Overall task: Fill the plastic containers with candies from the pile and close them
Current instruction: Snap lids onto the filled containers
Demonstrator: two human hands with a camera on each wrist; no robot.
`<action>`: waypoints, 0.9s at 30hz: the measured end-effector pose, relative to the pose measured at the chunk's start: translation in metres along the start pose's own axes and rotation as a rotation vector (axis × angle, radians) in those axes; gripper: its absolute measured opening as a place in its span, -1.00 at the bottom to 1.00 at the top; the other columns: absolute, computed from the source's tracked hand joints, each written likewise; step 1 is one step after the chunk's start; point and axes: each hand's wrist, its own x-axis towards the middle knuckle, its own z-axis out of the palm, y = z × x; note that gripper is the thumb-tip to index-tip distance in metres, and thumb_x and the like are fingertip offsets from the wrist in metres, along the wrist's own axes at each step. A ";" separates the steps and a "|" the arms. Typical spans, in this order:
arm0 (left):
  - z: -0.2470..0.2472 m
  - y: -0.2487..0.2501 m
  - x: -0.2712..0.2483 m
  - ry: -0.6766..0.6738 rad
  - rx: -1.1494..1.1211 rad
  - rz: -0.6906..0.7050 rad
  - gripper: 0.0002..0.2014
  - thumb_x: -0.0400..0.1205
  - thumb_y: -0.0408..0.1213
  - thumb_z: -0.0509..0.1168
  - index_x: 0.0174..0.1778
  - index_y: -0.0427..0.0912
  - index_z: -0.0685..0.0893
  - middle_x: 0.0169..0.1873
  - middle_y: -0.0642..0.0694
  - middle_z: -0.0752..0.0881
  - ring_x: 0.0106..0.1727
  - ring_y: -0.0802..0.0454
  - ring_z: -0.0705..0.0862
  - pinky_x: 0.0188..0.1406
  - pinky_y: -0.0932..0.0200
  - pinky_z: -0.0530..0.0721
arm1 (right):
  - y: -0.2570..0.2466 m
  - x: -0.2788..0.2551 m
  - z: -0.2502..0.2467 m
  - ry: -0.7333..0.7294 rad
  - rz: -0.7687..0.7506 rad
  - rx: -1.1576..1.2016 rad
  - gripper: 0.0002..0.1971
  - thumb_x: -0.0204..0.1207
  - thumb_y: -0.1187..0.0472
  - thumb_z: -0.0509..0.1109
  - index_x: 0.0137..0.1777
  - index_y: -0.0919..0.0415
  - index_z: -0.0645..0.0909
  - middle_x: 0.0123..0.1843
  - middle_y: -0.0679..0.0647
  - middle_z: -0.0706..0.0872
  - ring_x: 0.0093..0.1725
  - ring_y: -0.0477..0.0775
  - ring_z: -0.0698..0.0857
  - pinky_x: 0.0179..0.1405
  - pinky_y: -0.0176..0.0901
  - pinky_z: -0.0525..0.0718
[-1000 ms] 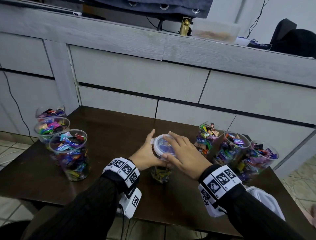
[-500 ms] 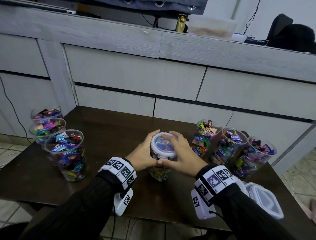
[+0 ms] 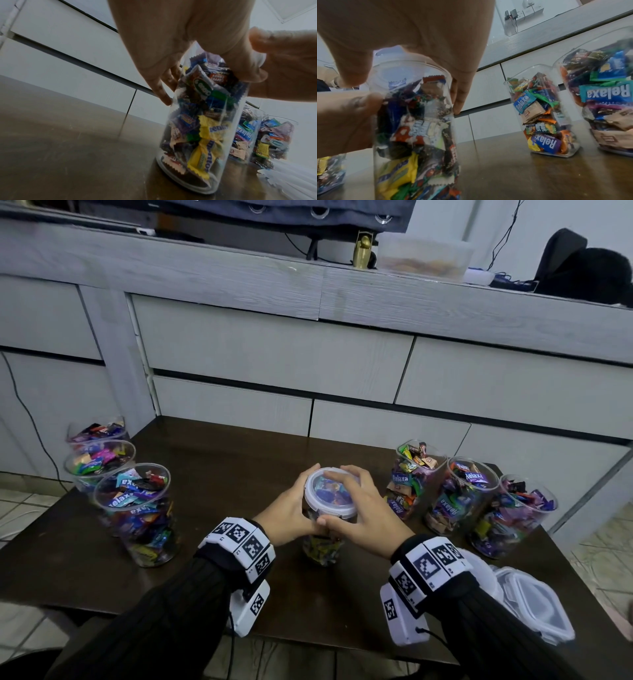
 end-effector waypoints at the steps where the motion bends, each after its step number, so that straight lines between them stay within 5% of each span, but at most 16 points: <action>1: 0.000 0.001 -0.001 0.002 -0.005 0.005 0.04 0.44 -0.25 0.60 0.69 0.06 0.04 0.41 0.21 0.45 0.42 0.37 0.48 0.29 0.47 0.50 | 0.001 0.000 0.001 0.002 0.000 0.010 -0.26 0.43 -0.19 0.46 0.56 -0.16 0.23 0.55 -0.14 0.10 0.53 0.00 0.29 0.44 -0.23 0.40; 6: 0.004 0.005 -0.004 0.036 -0.013 0.041 -0.07 0.38 -0.23 0.64 0.58 0.04 0.23 0.38 0.11 0.53 0.40 0.24 0.54 0.42 0.15 0.56 | 0.008 0.002 -0.003 -0.047 0.034 0.192 -0.04 0.30 -0.21 0.55 0.61 -0.11 0.08 0.53 -0.19 0.15 0.43 -0.23 0.31 0.16 -0.70 0.36; 11: 0.000 0.009 -0.002 0.025 -0.006 0.039 -0.04 0.24 -0.23 0.72 0.46 0.20 0.30 0.30 0.20 0.58 0.34 0.29 0.58 0.31 0.19 0.65 | 0.014 0.015 -0.017 -0.113 0.149 0.196 0.12 0.16 -0.13 0.68 0.62 0.11 0.08 0.51 0.01 0.38 0.42 -0.09 0.47 0.44 -0.17 0.49; 15: 0.001 0.008 -0.001 0.028 -0.012 0.023 -0.03 0.18 -0.16 0.73 0.43 0.25 0.33 0.27 0.21 0.61 0.32 0.32 0.59 0.29 0.18 0.65 | 0.015 0.021 -0.017 -0.124 0.161 0.273 -0.11 0.13 0.01 0.73 0.38 0.07 0.28 0.31 0.04 0.53 0.24 -0.12 0.61 0.20 -0.26 0.64; 19: 0.004 0.006 -0.003 0.041 -0.027 0.022 -0.03 0.19 -0.14 0.72 0.47 0.19 0.33 0.28 0.19 0.61 0.32 0.30 0.60 0.32 0.12 0.65 | 0.015 0.022 -0.018 -0.142 0.145 0.283 -0.16 0.14 0.04 0.73 0.33 0.09 0.31 0.27 0.06 0.56 0.21 -0.09 0.63 0.16 -0.25 0.65; 24: 0.008 0.006 -0.005 0.078 -0.019 0.024 -0.08 0.15 0.06 0.69 0.37 0.36 0.33 0.27 0.24 0.62 0.31 0.35 0.60 0.23 0.25 0.66 | 0.011 0.016 -0.025 -0.131 0.230 0.156 0.11 0.12 -0.09 0.71 0.57 0.21 0.16 0.47 0.07 0.42 0.42 -0.01 0.48 0.41 -0.13 0.51; 27: 0.014 0.006 -0.005 0.154 -0.009 0.022 -0.07 0.09 0.11 0.69 0.34 0.42 0.35 0.25 0.30 0.62 0.31 0.33 0.60 0.25 0.21 0.67 | 0.007 0.006 -0.025 0.006 0.338 -0.027 -0.14 0.05 -0.28 0.66 0.27 0.16 0.46 0.10 -0.06 0.63 0.04 -0.18 0.61 -0.15 -0.47 0.53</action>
